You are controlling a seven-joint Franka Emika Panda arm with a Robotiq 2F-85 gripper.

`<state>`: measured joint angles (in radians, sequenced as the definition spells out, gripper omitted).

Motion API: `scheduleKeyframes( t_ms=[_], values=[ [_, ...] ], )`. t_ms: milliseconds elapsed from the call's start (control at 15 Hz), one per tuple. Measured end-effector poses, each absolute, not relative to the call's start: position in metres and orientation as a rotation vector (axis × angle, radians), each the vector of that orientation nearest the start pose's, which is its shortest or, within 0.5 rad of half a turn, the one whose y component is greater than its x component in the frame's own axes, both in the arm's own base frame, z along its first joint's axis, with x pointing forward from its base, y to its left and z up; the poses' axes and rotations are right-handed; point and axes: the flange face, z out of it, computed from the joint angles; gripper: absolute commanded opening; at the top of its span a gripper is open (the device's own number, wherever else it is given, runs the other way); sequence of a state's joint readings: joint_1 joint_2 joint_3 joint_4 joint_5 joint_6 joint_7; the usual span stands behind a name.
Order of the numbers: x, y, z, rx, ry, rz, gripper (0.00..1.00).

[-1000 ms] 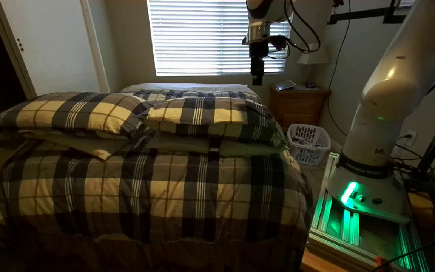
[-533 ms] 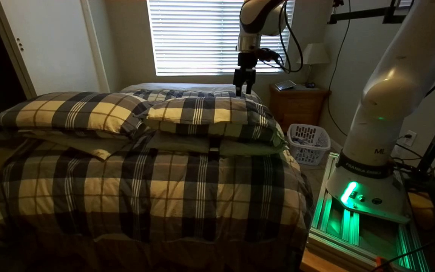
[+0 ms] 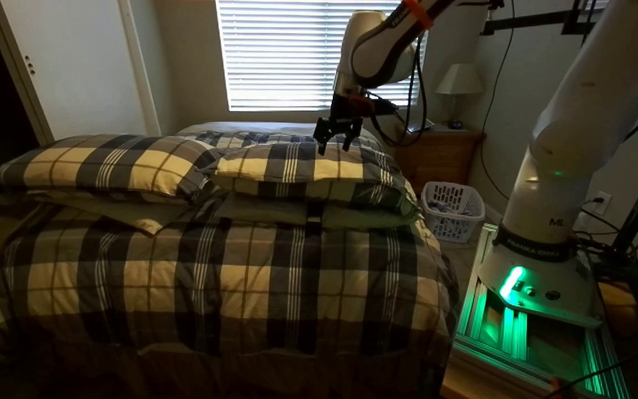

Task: Face the remote control upwards.

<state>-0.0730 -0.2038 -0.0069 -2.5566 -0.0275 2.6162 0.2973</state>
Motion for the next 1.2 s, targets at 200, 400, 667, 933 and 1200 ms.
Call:
scheduleKeyframes(
  t_ms=[200,400,667,933,1200],
  values=[
    [0.458,-0.025,0.343,-3.028,0.698,-0.432,1.00],
    [0.460,-0.022,0.315,-3.019,0.839,-0.402,1.00],
    [0.465,-0.017,0.273,-3.033,0.961,-0.339,1.00],
    [0.480,-0.018,0.255,-3.023,1.031,-0.374,1.00],
    [0.487,-0.015,0.248,-3.025,1.016,-0.371,1.00]
  ],
)
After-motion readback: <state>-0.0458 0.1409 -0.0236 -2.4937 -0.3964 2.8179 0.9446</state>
